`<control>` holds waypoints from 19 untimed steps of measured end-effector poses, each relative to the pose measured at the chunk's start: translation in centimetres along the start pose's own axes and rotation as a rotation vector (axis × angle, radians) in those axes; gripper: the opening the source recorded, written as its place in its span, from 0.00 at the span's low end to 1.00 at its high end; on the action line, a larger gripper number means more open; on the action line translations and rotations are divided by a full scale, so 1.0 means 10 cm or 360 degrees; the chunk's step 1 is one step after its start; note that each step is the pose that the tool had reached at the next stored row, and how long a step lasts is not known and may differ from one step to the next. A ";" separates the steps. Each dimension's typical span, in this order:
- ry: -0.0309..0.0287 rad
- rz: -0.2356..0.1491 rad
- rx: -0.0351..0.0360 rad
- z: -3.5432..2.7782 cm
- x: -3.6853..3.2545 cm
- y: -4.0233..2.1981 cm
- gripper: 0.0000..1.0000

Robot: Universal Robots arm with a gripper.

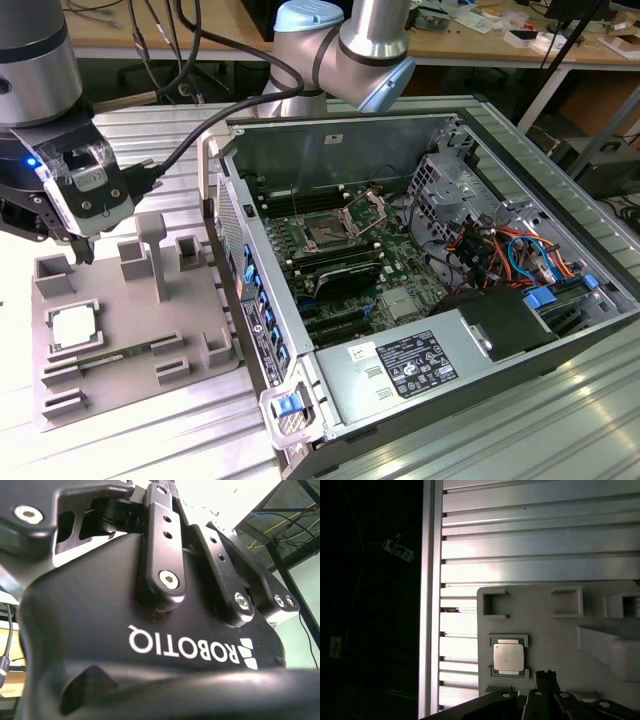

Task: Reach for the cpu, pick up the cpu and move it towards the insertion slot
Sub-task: 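Reach for the cpu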

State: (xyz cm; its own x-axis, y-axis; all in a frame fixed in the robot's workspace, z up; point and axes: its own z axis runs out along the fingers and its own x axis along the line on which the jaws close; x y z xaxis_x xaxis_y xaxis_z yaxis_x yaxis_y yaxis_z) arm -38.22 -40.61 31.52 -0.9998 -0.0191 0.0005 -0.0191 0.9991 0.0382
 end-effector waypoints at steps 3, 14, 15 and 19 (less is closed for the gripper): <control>0.00000 0.0000 0.0000 0.007 0.000 -0.001 0.11; 0.00001 0.0000 0.0000 0.036 0.000 -0.002 0.11; 0.00001 0.0000 0.0000 0.039 0.000 -0.002 0.11; 0.00000 0.0000 0.0000 0.047 0.001 -0.002 0.11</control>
State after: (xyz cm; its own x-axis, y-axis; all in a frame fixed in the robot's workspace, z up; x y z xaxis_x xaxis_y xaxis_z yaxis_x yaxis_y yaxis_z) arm -38.23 -40.61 31.06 -0.9998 -0.0191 0.0005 -0.0191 0.9991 0.0382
